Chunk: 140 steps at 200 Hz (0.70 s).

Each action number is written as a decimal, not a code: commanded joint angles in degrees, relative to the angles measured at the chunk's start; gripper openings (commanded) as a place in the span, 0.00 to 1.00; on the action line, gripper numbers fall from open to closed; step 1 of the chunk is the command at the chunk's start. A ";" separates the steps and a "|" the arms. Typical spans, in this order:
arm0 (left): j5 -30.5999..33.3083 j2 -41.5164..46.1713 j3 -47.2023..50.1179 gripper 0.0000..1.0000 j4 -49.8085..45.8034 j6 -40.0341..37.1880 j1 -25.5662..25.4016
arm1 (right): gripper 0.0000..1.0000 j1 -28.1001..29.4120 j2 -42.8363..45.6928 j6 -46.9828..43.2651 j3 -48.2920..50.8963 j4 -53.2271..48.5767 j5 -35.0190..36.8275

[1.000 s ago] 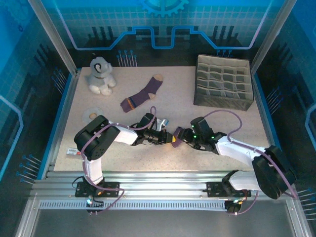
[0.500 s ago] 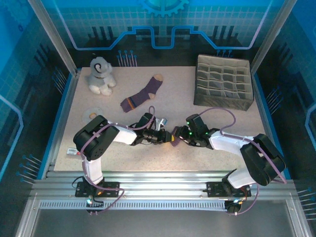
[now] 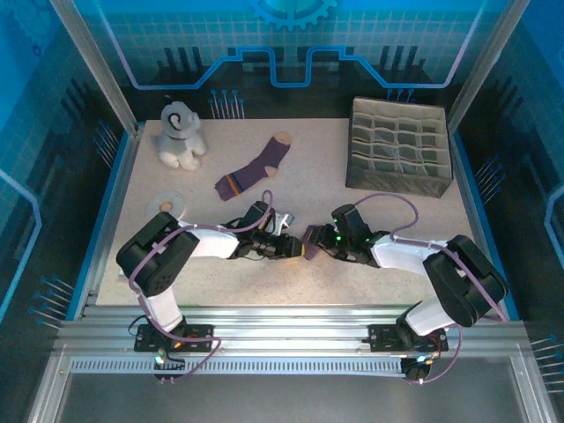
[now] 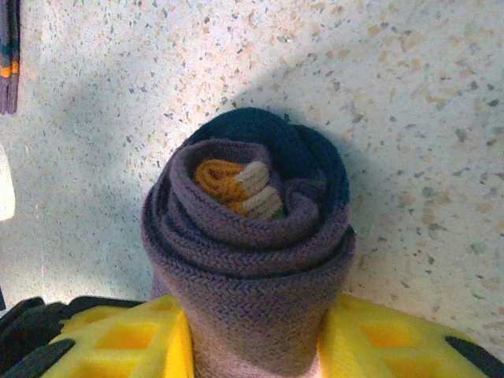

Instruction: Roll the socks

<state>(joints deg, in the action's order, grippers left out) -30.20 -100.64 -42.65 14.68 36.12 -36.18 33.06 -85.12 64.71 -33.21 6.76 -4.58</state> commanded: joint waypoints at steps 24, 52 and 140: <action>0.20 5.95 -2.05 0.32 -14.69 -7.60 3.26 | 0.41 0.10 -4.08 -1.46 0.79 -8.70 2.62; -0.28 7.17 -3.68 0.32 -17.33 -9.39 4.79 | 0.41 0.01 -4.59 -2.51 0.02 -9.20 2.15; -4.85 -1.11 -12.27 0.19 -13.58 -7.84 4.29 | 0.46 0.00 -5.49 -3.71 -1.47 -10.31 1.23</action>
<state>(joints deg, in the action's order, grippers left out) -32.64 -98.91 -53.23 0.36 28.14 -31.55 33.06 -87.79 62.04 -36.12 5.63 -4.97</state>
